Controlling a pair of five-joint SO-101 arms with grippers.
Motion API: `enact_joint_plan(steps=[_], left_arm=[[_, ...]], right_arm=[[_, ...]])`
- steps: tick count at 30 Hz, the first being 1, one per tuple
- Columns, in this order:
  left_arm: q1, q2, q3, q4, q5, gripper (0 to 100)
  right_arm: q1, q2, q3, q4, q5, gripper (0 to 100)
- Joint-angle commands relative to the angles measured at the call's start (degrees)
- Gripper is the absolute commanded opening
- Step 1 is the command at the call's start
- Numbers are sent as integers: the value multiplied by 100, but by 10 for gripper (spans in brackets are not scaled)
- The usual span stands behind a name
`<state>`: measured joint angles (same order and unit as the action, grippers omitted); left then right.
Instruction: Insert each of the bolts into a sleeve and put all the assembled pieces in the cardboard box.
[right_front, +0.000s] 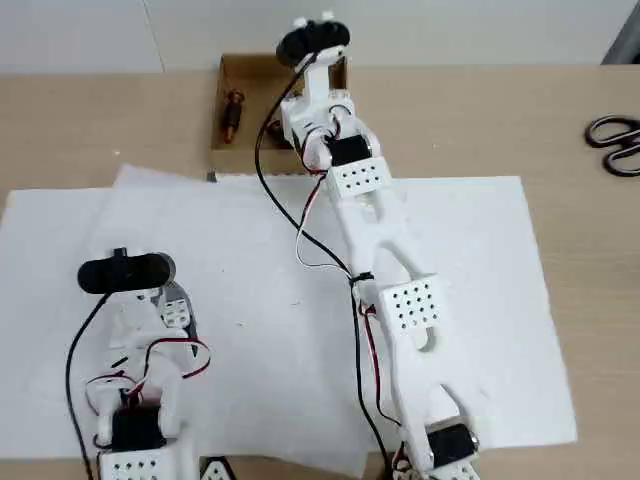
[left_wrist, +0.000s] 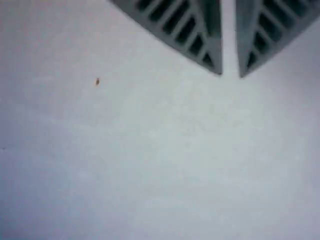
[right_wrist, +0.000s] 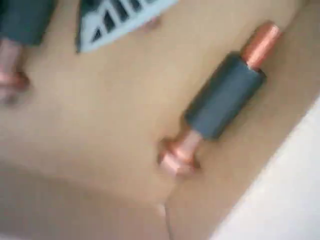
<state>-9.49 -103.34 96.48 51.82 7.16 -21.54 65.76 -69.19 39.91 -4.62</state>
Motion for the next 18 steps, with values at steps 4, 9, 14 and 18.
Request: enact_joint_plan(steps=[4, 9, 14, 18], left_arm=[[-26, -53, -22, -123, 0, 6], [-26, -53, -22, -123, 0, 6], [-26, -53, -22, -123, 0, 6], [-26, -53, -22, -123, 0, 6]], right_arm=[[66, -1130, -290, 462, 132, 188], [136, -1754, -290, 1121, 123, 188], [145, -2167, -290, 1868, 114, 187], [145, -2501, -290, 2273, 114, 187]])
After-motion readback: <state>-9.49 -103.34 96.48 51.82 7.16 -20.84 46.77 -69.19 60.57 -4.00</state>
